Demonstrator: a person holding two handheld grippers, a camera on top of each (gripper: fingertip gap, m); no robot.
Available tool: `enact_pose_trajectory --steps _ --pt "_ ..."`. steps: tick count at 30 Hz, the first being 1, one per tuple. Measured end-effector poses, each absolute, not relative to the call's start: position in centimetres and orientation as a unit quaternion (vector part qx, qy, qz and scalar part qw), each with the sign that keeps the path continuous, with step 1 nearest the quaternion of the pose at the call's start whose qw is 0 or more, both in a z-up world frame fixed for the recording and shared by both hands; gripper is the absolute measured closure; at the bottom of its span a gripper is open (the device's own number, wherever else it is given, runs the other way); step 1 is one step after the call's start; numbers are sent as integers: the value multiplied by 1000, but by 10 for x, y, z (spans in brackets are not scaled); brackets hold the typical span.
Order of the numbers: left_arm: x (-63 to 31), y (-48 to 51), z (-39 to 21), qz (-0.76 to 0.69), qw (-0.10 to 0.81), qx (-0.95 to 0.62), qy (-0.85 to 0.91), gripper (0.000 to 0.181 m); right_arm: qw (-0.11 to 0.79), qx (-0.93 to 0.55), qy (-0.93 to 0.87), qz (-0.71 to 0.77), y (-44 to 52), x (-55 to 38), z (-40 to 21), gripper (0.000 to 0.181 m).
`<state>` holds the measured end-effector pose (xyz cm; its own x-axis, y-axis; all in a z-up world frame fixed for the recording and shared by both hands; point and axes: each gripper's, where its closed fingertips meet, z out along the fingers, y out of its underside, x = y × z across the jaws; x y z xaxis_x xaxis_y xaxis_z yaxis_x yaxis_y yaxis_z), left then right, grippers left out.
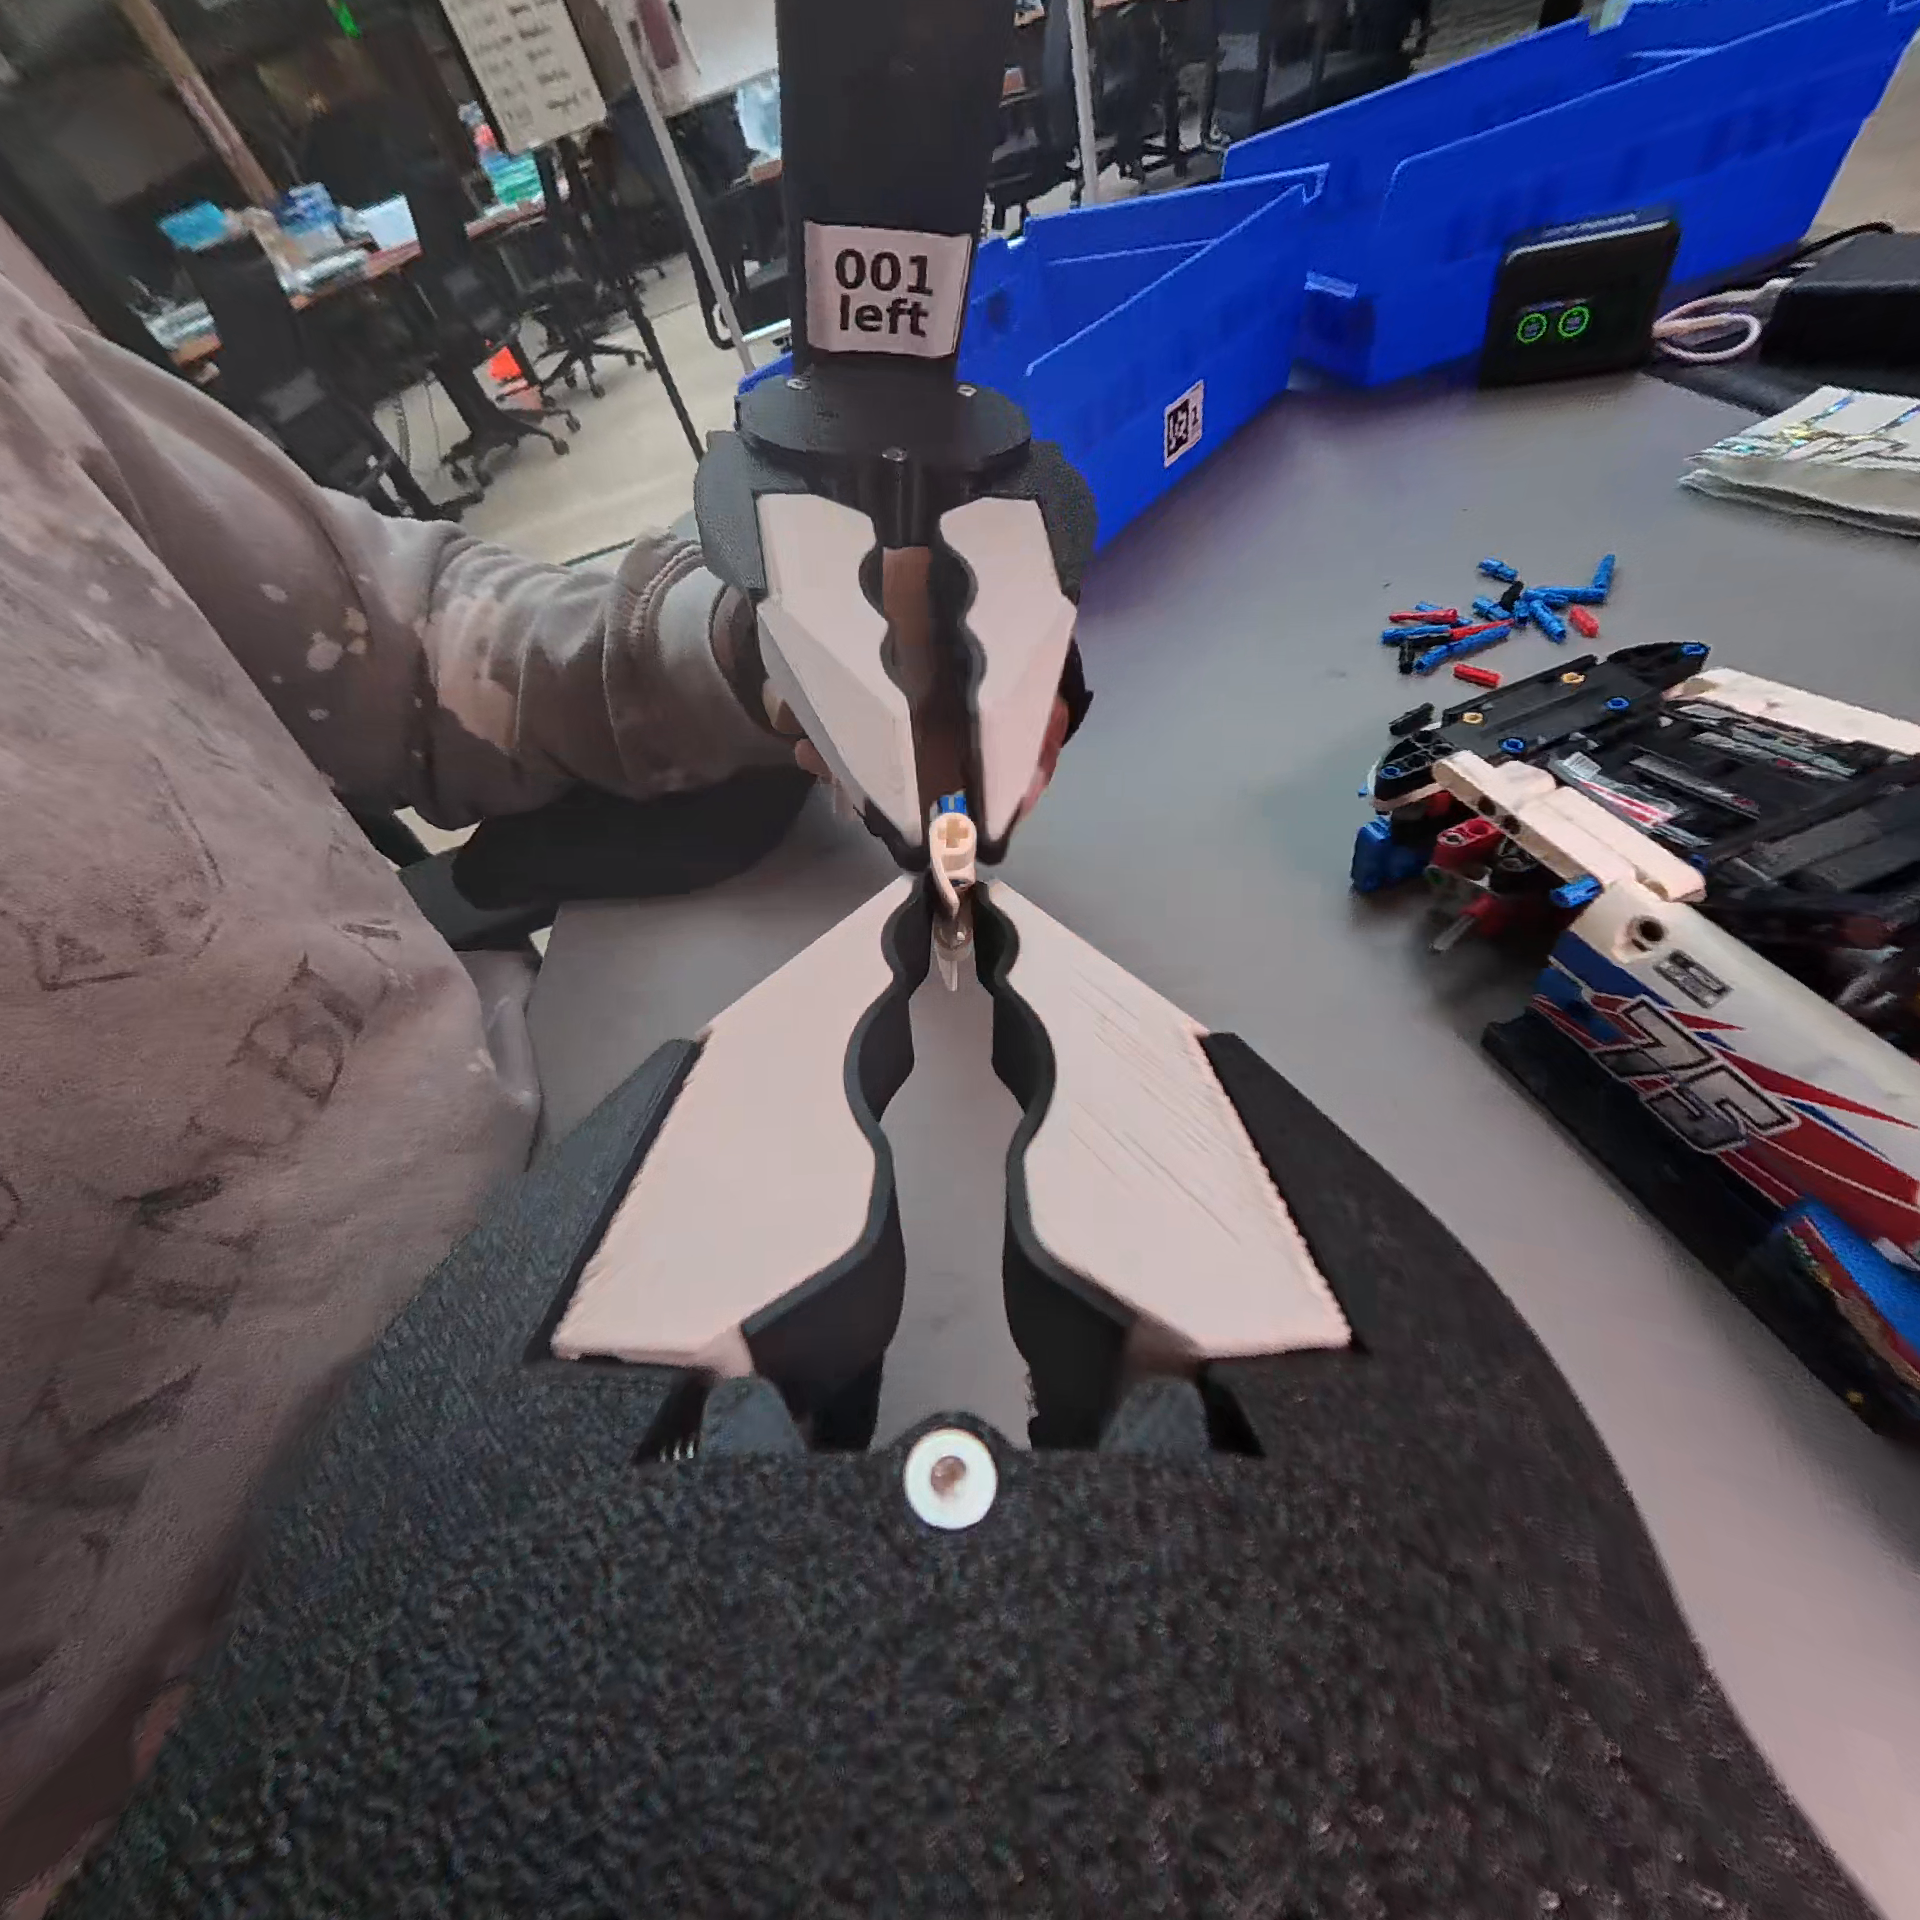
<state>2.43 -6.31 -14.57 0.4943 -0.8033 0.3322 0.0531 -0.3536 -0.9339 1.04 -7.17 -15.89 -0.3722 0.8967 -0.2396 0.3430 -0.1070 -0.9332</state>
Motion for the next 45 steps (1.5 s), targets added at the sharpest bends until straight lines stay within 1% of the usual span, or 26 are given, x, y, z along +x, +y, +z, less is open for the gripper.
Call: enact_pose_trajectory --steps 5,8,15,27,30,31,32,34,35,36,38,41,43,45 --pt "27 -68 -148 -409 501 -706 290 176 250 -496 -635 537 -76 12 -162 175" --pt "26 -69 -146 -421 500 -703 281 178 249 -496 -637 536 -77 14 -161 176" --pt "20 -68 -122 -447 526 -679 249 180 255 -476 -579 611 -72 17 -132 176" --pt "18 -69 -116 -461 519 -682 231 180 267 -456 -554 643 -69 21 -115 179" --pt "-38 -65 -96 -460 573 -661 156 181 315 -466 -484 670 -27 42 -92 181" --pt "-45 -67 -98 -436 578 -670 164 180 334 -471 -504 642 -24 45 -99 181" --pt "-39 -69 -99 -423 579 -672 184 180 331 -473 -510 637 -31 41 -104 181" --pt "-19 -67 -105 -410 567 -681 215 180 301 -489 -512 639 -44 25 -116 181" --pt "-11 -66 -109 -404 557 -689 230 180 285 -487 -525 637 -50 21 -119 158" --pt "-5 -66 -114 -396 549 -695 242 180 276 -482 -529 641 -54 18 -118 150" --pt "2 -67 -122 -390 538 -702 255 180 259 -473 -540 646 -60 16 -118 145" --pt "12 -71 -127 -400 525 -702 267 180 245 -475 -571 623 -72 12 -132 155" --pt "18 -74 -131 -394 515 -707 283 180 248 -470 -572 625 -76 11 -133 175" --pt "20 -77 -131 -406 506 -706 284 180 252 -459 -579 625 -79 13 -132 176"
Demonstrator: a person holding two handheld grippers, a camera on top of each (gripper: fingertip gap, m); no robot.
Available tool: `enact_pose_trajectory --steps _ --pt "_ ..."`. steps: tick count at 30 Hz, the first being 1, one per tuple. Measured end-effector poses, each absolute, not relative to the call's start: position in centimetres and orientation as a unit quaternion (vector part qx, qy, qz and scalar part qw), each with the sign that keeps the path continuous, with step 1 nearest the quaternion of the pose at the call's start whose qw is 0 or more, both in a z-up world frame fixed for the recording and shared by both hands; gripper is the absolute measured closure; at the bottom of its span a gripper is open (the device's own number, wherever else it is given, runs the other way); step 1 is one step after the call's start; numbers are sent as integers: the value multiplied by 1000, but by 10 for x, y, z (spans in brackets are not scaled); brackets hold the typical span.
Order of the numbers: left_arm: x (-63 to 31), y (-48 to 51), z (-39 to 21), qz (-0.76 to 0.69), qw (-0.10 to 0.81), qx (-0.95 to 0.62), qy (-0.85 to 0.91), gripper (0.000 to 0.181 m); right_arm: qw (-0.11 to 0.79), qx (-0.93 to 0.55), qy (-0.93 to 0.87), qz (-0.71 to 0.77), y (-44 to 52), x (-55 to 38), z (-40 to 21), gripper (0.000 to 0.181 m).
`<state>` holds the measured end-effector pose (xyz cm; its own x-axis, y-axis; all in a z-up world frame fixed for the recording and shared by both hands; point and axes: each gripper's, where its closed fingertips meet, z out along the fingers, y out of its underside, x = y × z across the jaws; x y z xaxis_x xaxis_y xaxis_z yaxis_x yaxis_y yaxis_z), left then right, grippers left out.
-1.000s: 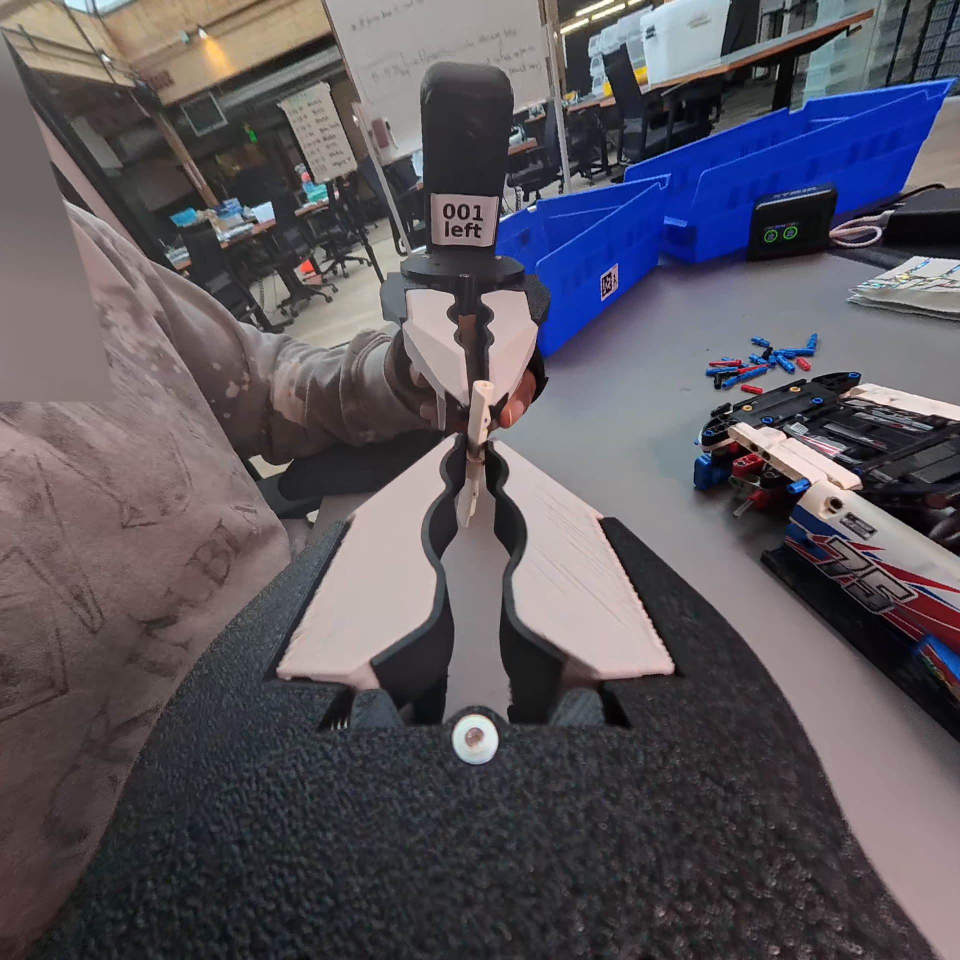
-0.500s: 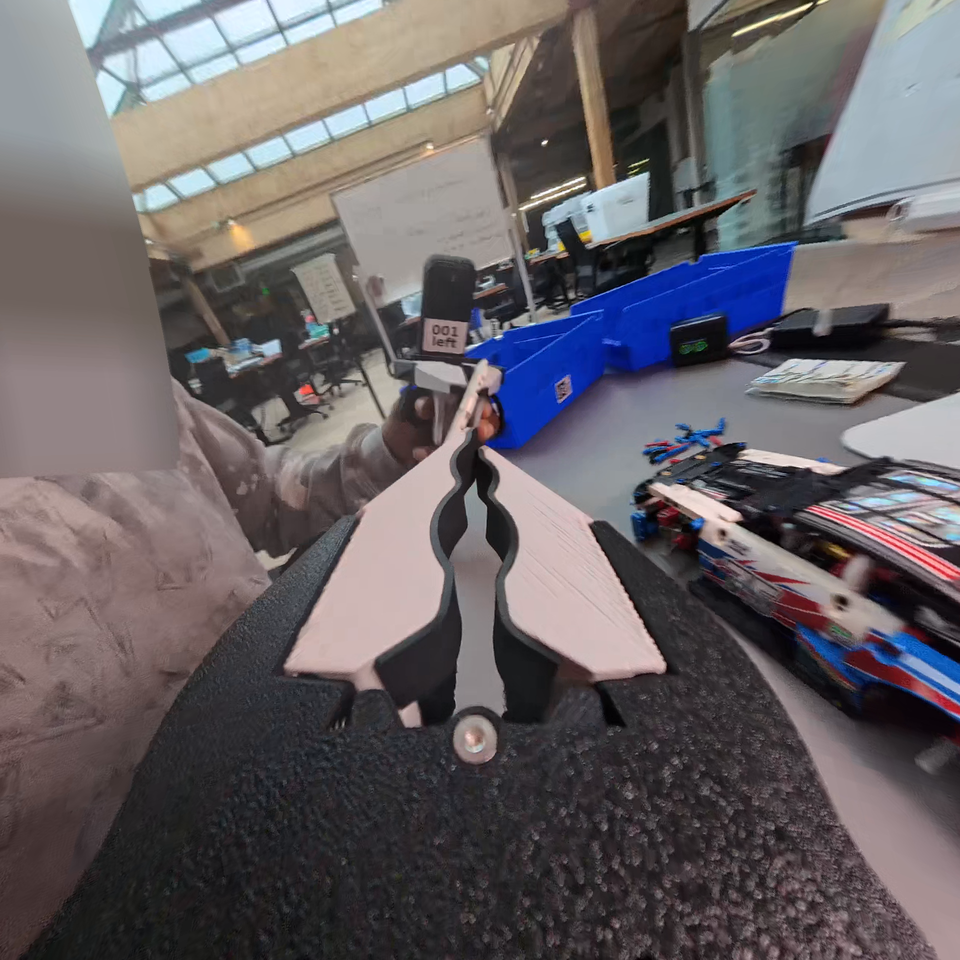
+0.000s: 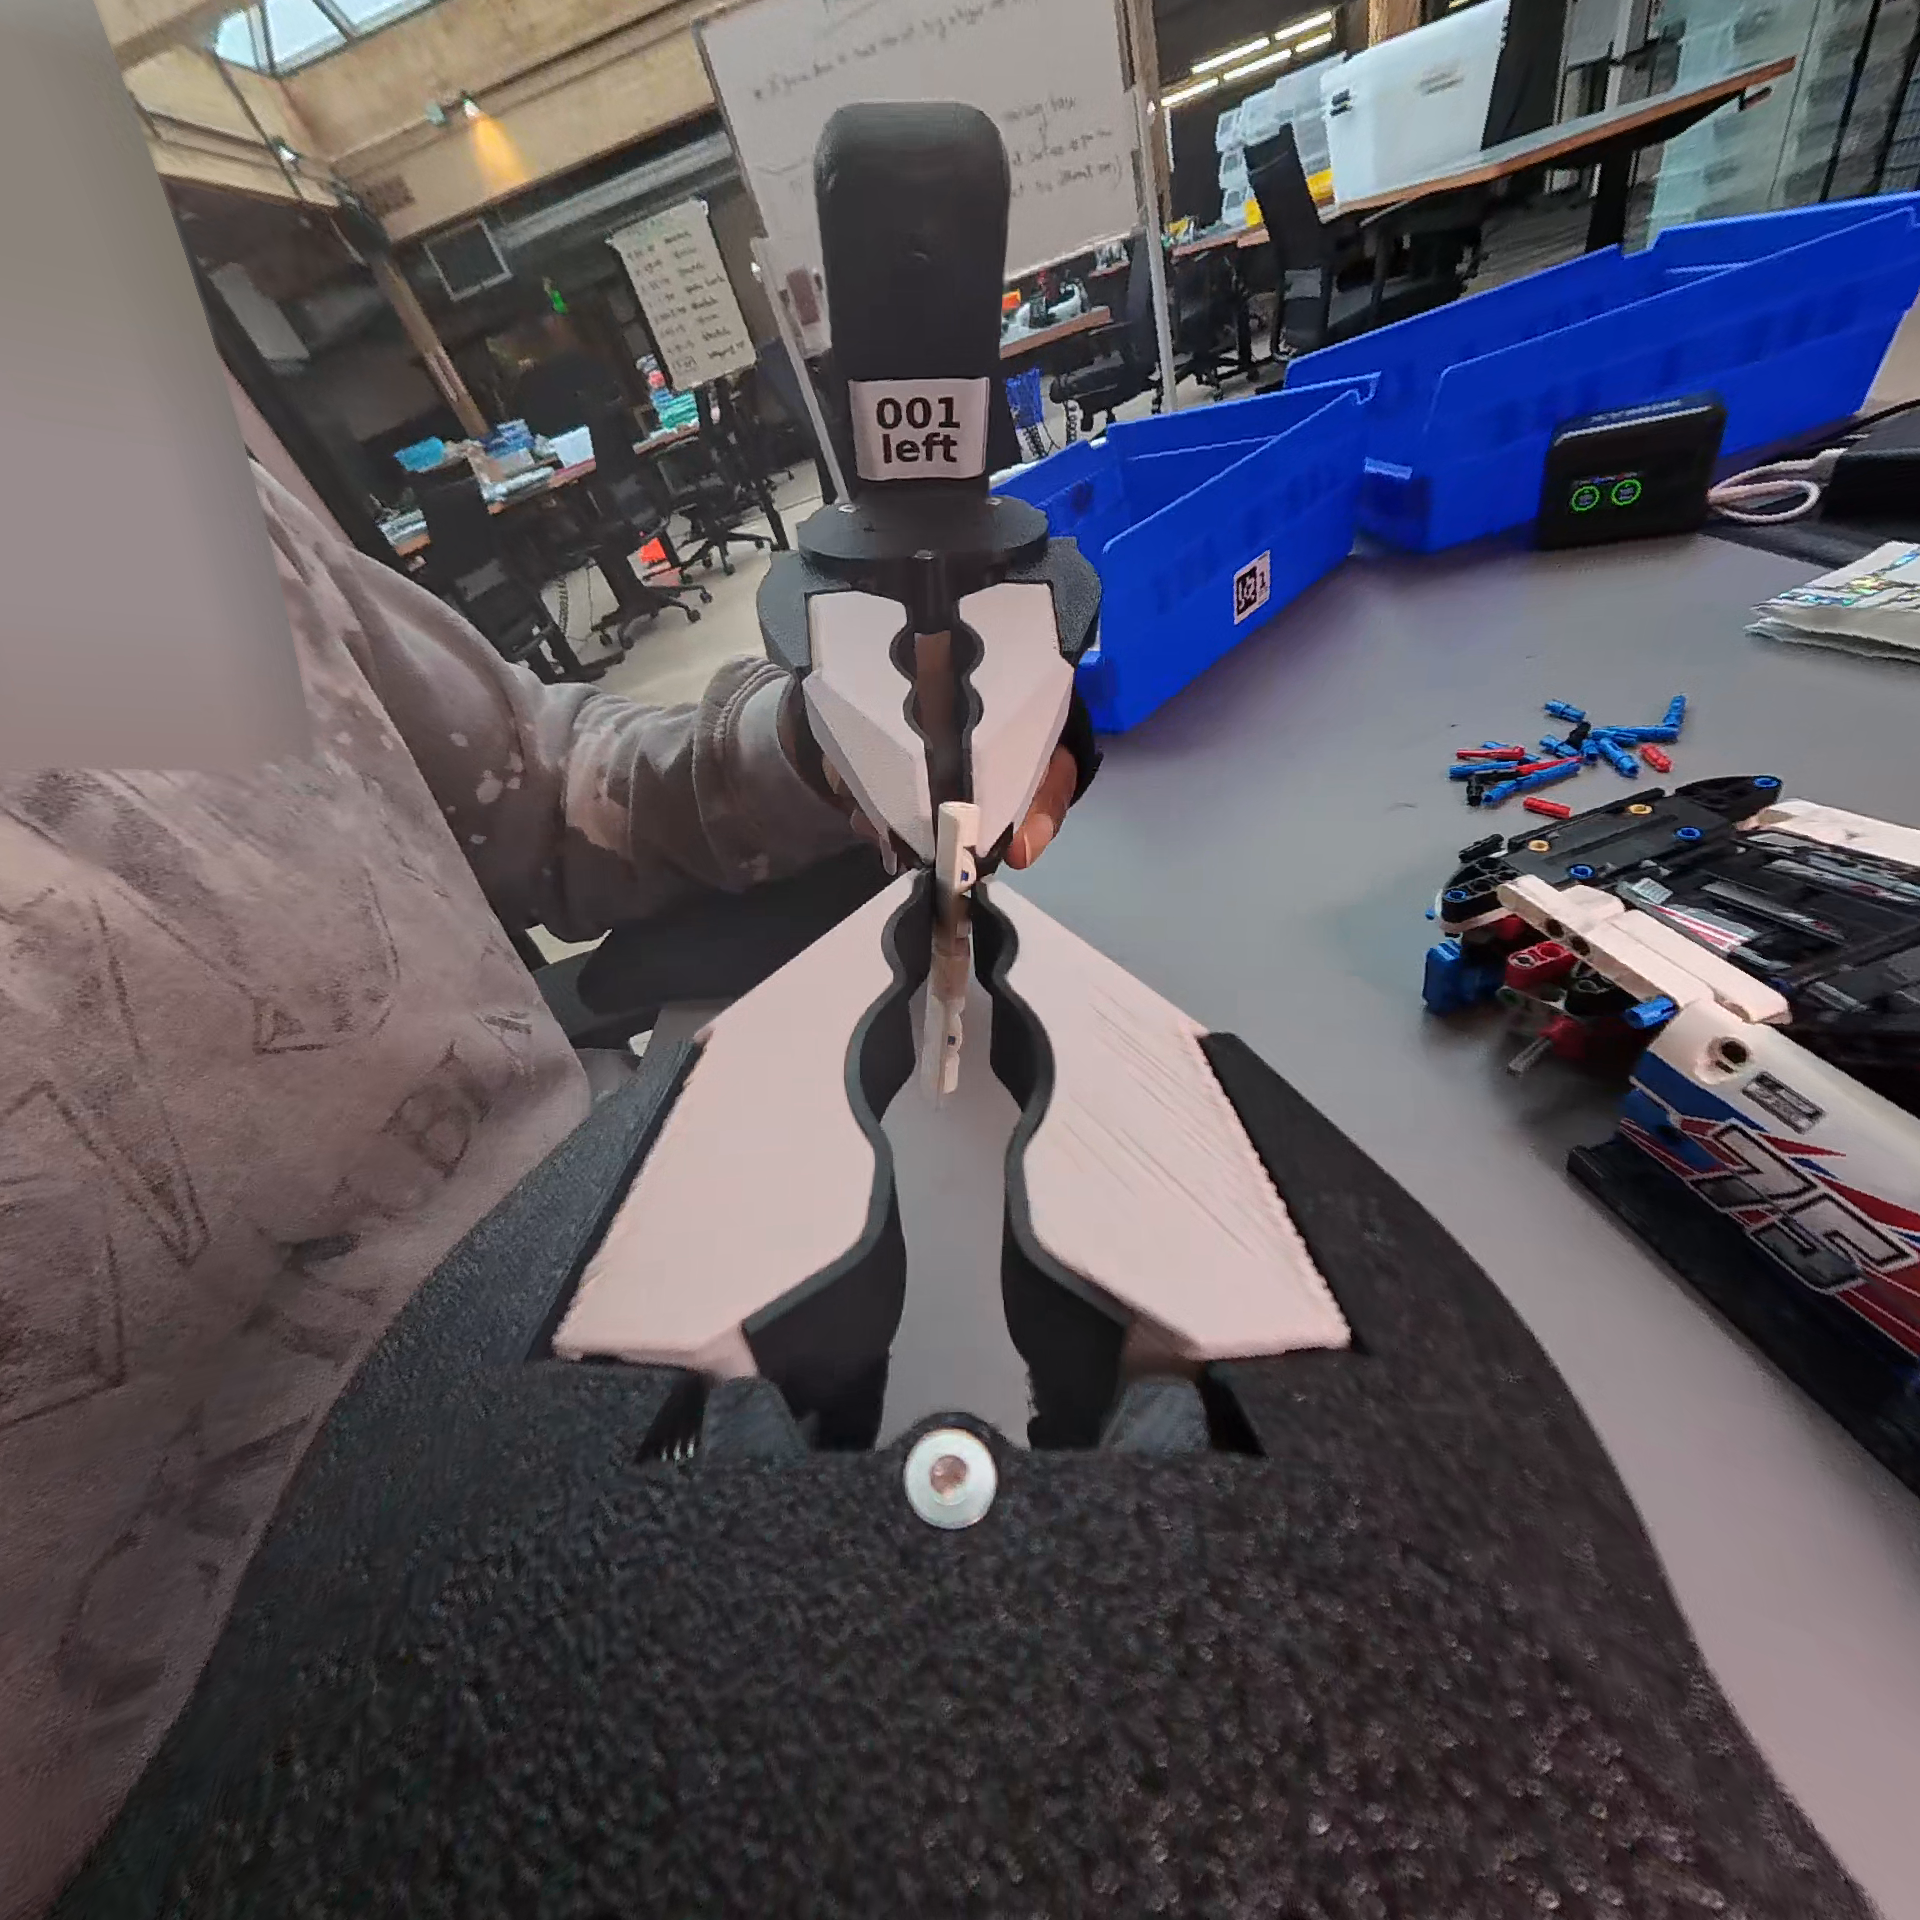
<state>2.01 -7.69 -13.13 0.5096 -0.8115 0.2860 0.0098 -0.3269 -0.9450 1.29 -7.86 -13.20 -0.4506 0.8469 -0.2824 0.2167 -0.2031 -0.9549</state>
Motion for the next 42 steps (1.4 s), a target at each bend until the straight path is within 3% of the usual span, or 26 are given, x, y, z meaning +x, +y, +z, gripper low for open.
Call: enact_pose_trajectory --steps 15,22,24,27,33,42 --pt "18 -75 -121 -427 511 -701 256 180 275 -446 -543 656 -71 18 -116 179" --pt "-29 -69 -114 -390 549 -709 210 180 328 -484 -491 646 -32 31 -106 181" --pt "-14 -68 -119 -386 534 -715 233 180 306 -484 -526 629 -44 22 -114 153" --pt "0 -68 -125 -390 520 -718 250 180 273 -469 -559 627 -61 15 -121 146" --pt "17 -72 -132 -376 507 -723 281 180 258 -468 -581 614 -74 11 -134 174" --pt "24 -78 -116 -374 523 -707 294 180 298 -413 -564 649 -79 18 -117 176"
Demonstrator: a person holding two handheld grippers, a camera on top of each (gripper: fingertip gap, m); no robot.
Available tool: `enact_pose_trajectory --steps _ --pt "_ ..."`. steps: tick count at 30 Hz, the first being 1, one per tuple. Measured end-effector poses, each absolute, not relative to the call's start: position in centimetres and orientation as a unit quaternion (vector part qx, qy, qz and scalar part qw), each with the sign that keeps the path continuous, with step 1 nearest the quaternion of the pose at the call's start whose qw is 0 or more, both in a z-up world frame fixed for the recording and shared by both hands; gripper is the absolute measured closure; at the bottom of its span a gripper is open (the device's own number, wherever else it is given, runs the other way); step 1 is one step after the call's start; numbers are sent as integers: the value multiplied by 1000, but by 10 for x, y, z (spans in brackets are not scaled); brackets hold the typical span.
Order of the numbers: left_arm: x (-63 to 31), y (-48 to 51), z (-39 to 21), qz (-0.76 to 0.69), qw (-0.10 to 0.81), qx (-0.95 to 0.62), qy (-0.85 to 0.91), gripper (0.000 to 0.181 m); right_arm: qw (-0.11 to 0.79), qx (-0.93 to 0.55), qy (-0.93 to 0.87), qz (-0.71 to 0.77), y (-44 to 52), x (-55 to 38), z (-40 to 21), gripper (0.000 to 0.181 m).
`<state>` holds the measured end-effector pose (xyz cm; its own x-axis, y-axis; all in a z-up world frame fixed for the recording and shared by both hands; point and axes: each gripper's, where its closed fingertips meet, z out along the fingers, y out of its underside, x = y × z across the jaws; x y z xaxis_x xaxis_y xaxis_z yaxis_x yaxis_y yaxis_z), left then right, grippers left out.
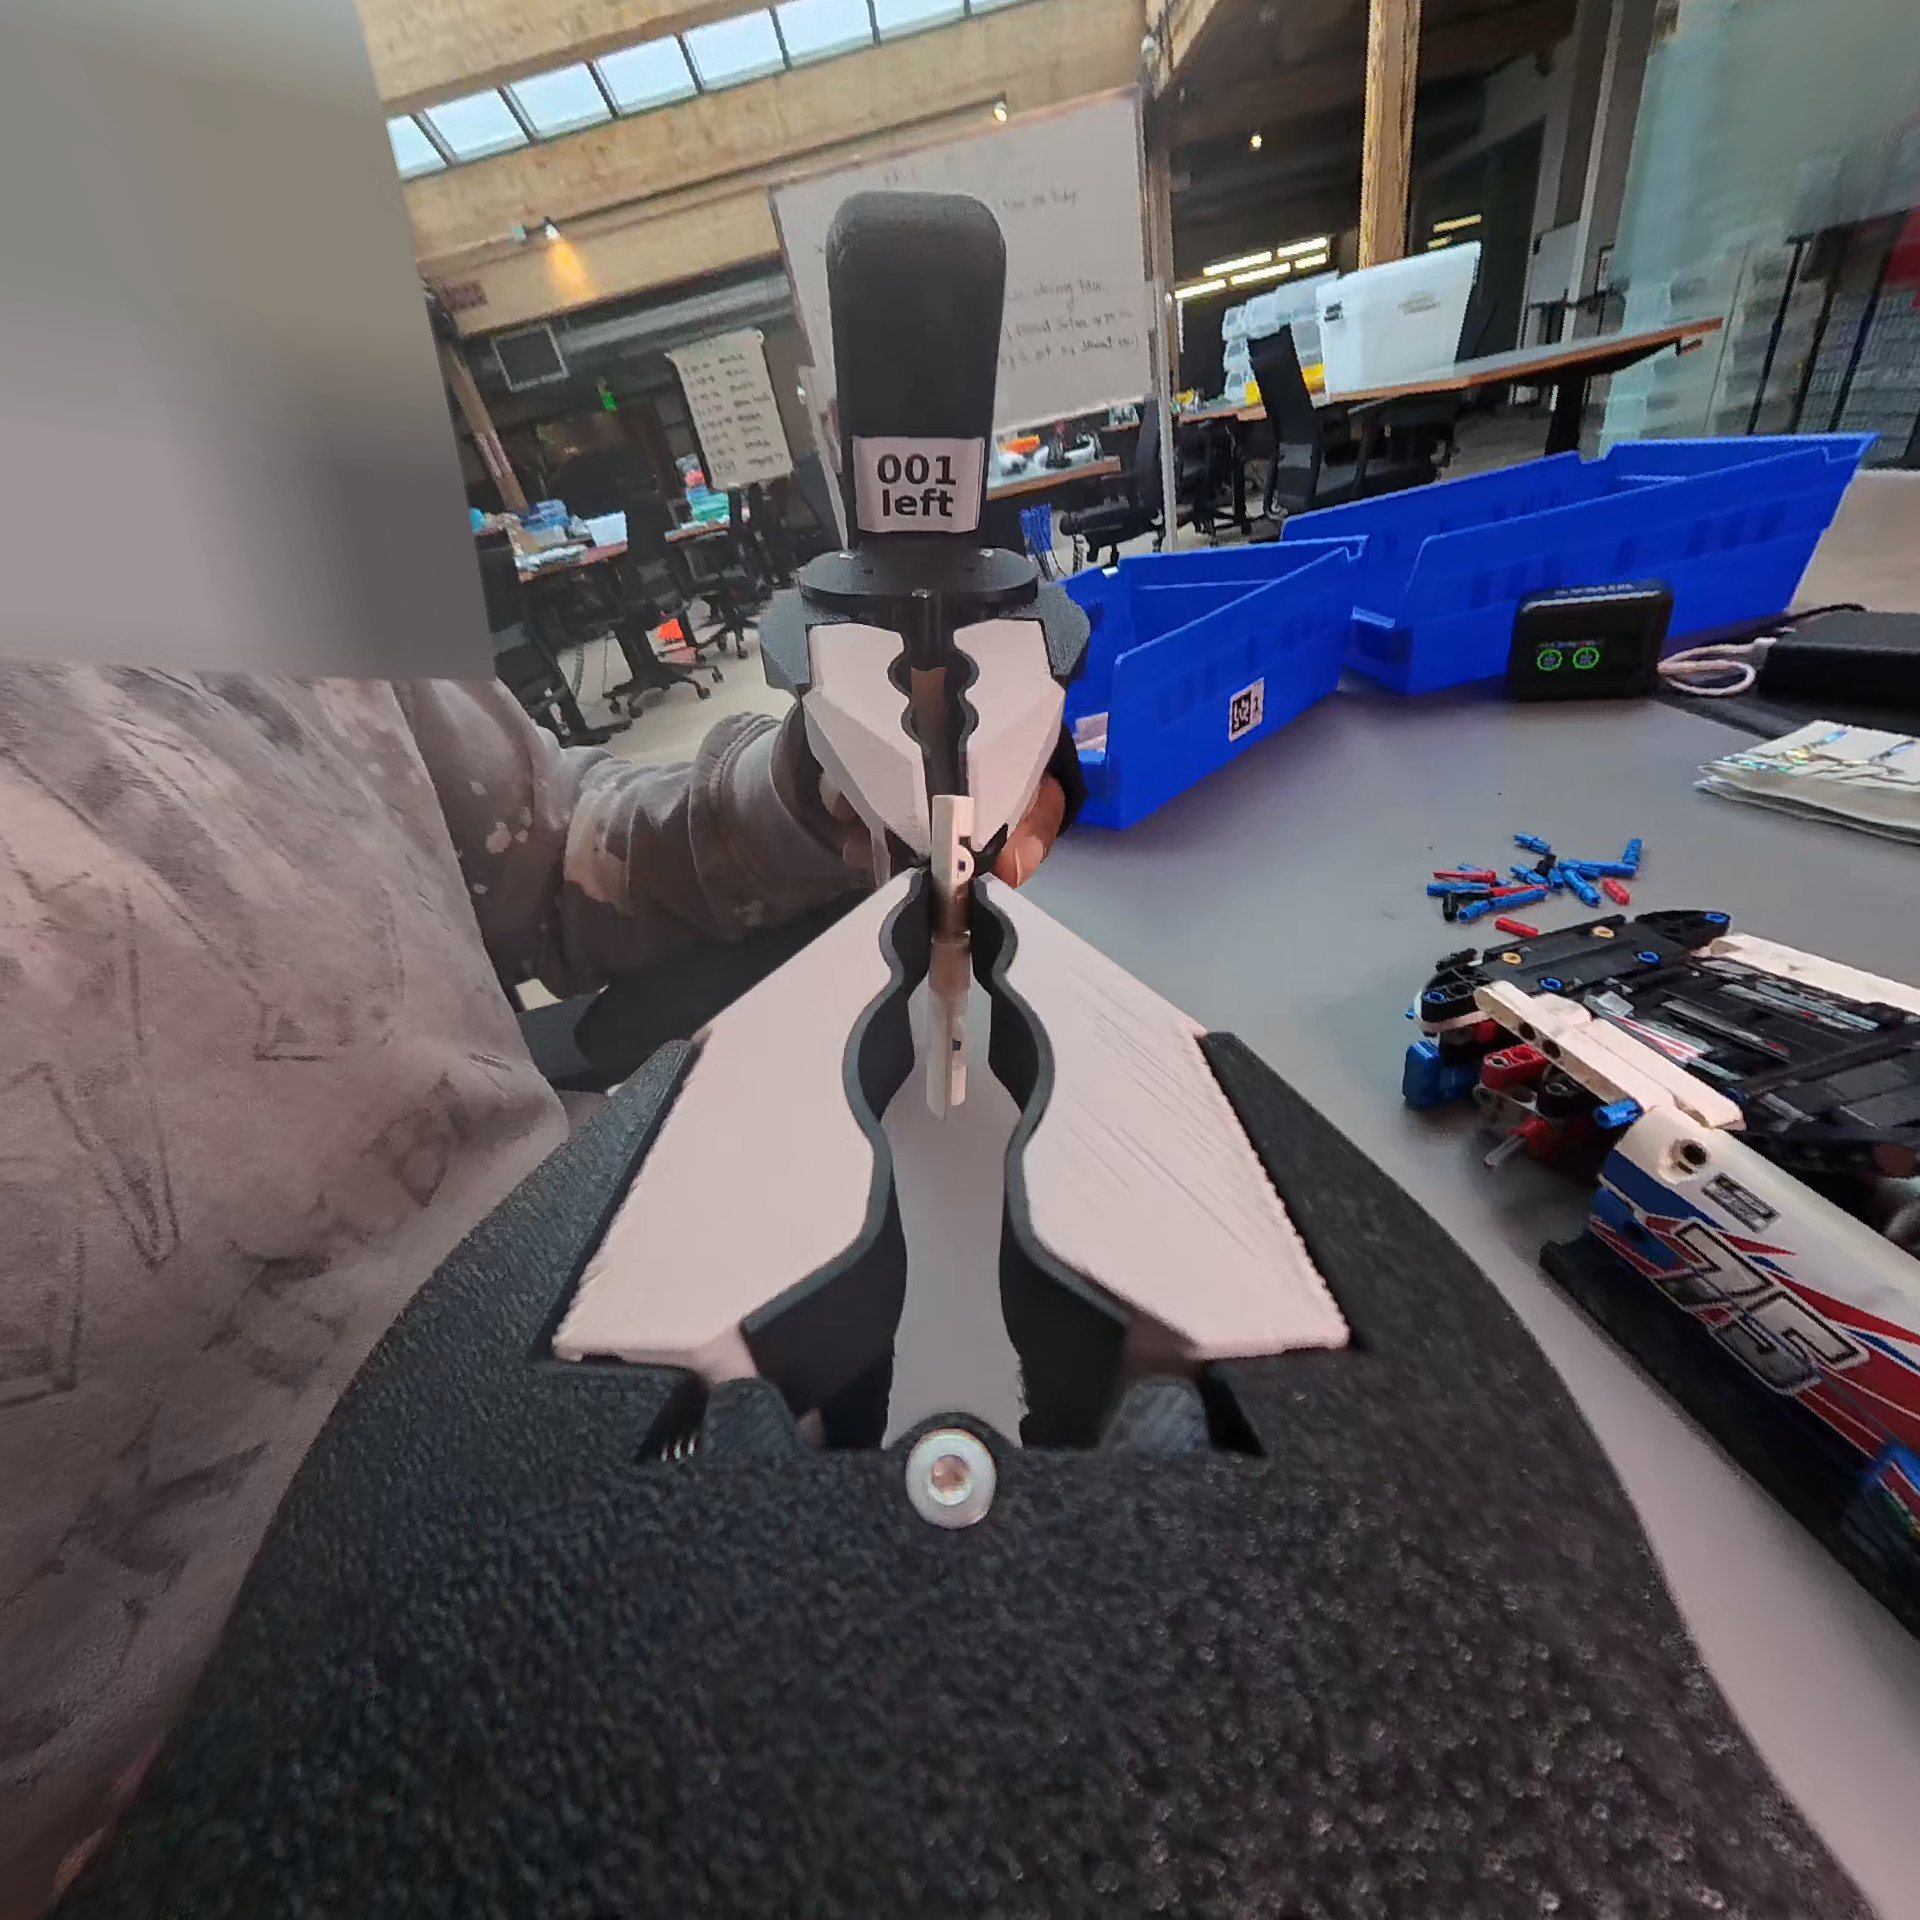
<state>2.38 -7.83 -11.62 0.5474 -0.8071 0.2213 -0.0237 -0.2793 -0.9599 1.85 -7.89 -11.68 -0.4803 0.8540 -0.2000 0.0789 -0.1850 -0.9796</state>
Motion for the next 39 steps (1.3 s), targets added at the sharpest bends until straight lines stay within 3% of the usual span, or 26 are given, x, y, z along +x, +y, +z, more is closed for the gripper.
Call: enact_pose_trajectory --steps 14,17,22,25,31,35,39 --pt "18 -82 -105 -387 526 -707 272 180 263 -399 -514 713 -81 18 -104 177" --pt "-33 -78 -89 -385 567 -700 202 181 292 -414 -402 763 -25 43 -78 177" --pt "-50 -59 -106 -340 554 -740 176 180 280 -430 -438 739 -42 32 -94 176" --pt "-102 -35 -138 -207 548 -802 119 180 278 -437 -438 734 -36 30 -95 176" --pt "-212 -14 -212 19 448 -894 -7 179 259 -457 -454 720 -44 26 -110 176" --pt "-230 -4 -238 66 405 -912 -8 178 254 -462 -470 708 -49 26 -116 176" --pt "-233 1 -251 67 389 -919 -11 163 257 -475 -464 702 -42 26 -119 176"
